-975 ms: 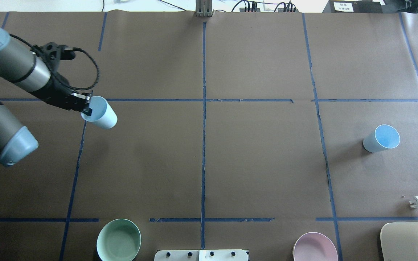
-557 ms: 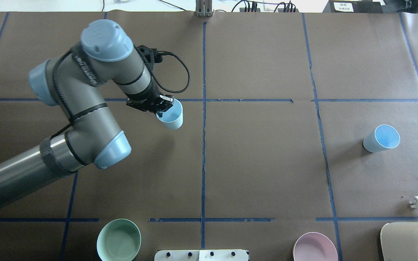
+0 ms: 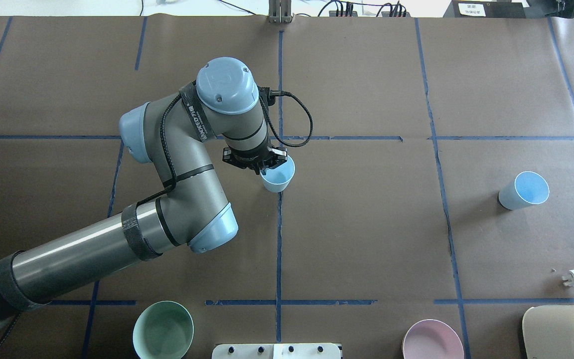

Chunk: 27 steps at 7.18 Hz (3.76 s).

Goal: Stack blue cups with both arms
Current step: 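Carry the cup with the left gripper to the table center and set it down, then open the left gripper and withdraw the left arm from the cup, then lower the right gripper onto the other light blue cup and grasp it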

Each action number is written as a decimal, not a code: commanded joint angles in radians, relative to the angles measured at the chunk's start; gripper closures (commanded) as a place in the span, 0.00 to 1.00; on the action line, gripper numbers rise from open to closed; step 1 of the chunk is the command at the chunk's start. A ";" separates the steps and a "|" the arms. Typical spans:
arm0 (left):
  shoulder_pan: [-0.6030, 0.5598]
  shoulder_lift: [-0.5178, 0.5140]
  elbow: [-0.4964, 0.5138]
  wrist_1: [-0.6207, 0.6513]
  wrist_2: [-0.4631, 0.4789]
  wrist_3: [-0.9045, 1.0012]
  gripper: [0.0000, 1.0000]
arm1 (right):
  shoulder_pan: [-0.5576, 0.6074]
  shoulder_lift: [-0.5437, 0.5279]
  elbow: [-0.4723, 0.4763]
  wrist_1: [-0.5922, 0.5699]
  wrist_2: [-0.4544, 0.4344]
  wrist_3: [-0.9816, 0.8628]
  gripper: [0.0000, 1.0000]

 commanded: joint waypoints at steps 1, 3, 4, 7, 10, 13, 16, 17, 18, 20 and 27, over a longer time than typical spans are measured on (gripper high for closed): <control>0.006 0.002 0.000 -0.001 0.002 -0.004 0.00 | 0.000 0.000 -0.001 0.000 0.000 0.000 0.00; -0.020 0.002 -0.044 0.031 -0.004 0.002 0.00 | 0.000 0.002 0.002 0.000 0.000 0.000 0.00; -0.063 0.023 -0.101 0.107 -0.054 0.022 0.00 | 0.000 0.005 0.005 0.000 0.000 0.000 0.00; -0.231 0.424 -0.461 0.168 -0.129 0.437 0.00 | 0.000 0.020 -0.004 0.067 0.003 0.001 0.00; -0.628 0.731 -0.454 0.165 -0.353 1.066 0.00 | -0.002 0.026 -0.003 0.071 0.002 0.018 0.00; -0.923 1.038 -0.428 0.151 -0.415 1.275 0.00 | -0.023 0.057 0.012 0.074 0.006 0.151 0.00; -0.930 1.080 -0.425 0.151 -0.415 1.261 0.00 | -0.162 0.075 0.115 0.186 0.029 0.555 0.00; -0.930 1.079 -0.425 0.151 -0.416 1.261 0.00 | -0.204 0.074 0.115 0.274 0.012 0.675 0.00; -0.930 1.076 -0.425 0.151 -0.418 1.260 0.00 | -0.271 0.074 0.115 0.355 -0.041 0.792 0.00; -0.930 1.076 -0.425 0.151 -0.419 1.261 0.00 | -0.342 0.072 0.111 0.393 -0.110 0.862 0.00; -0.930 1.076 -0.427 0.151 -0.421 1.263 0.00 | -0.445 0.041 0.036 0.396 -0.153 0.867 0.91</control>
